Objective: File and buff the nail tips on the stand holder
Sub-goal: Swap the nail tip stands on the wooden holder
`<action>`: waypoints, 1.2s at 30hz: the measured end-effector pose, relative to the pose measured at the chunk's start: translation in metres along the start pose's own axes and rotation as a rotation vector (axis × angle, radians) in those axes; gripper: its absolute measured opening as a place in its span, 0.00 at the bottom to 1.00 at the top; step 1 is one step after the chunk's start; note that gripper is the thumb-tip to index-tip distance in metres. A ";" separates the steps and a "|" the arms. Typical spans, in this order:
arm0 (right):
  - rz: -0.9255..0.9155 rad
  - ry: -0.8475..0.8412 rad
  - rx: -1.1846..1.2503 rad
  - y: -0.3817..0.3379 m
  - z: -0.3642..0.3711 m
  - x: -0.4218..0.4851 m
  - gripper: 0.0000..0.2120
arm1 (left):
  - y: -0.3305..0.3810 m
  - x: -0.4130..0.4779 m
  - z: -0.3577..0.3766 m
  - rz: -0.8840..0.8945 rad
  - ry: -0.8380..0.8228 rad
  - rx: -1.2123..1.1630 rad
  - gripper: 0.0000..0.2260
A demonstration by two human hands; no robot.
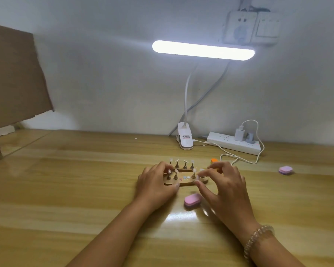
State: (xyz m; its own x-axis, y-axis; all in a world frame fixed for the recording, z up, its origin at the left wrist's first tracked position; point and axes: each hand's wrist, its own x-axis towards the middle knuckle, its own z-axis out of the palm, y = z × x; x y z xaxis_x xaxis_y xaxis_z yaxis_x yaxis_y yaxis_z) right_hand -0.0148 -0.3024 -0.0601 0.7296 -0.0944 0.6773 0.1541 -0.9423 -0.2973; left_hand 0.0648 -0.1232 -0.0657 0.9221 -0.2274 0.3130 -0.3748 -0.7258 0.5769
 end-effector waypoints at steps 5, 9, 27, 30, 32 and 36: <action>0.004 -0.008 -0.020 -0.001 0.001 0.001 0.07 | 0.005 -0.004 0.001 0.135 -0.029 -0.040 0.20; 0.012 -0.021 -0.038 0.000 0.002 0.001 0.08 | 0.005 -0.006 0.003 0.261 -0.015 -0.018 0.21; -0.018 -0.037 -0.007 -0.002 0.002 0.002 0.07 | 0.006 -0.007 0.004 0.316 0.015 -0.053 0.19; -0.006 -0.022 -0.002 -0.002 0.003 0.003 0.07 | 0.006 -0.008 0.004 0.316 0.014 -0.054 0.19; -0.001 -0.016 0.006 -0.001 0.003 0.003 0.07 | 0.006 -0.008 0.004 0.316 0.015 -0.055 0.19; -0.006 -0.040 -0.006 0.000 0.004 0.002 0.06 | 0.006 -0.008 0.003 0.319 0.014 -0.053 0.19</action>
State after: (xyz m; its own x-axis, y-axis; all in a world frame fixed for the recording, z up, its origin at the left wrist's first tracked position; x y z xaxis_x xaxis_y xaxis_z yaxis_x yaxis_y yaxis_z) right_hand -0.0107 -0.3011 -0.0614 0.7547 -0.0759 0.6516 0.1549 -0.9446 -0.2894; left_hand 0.0555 -0.1281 -0.0668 0.7563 -0.4287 0.4942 -0.6492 -0.5846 0.4866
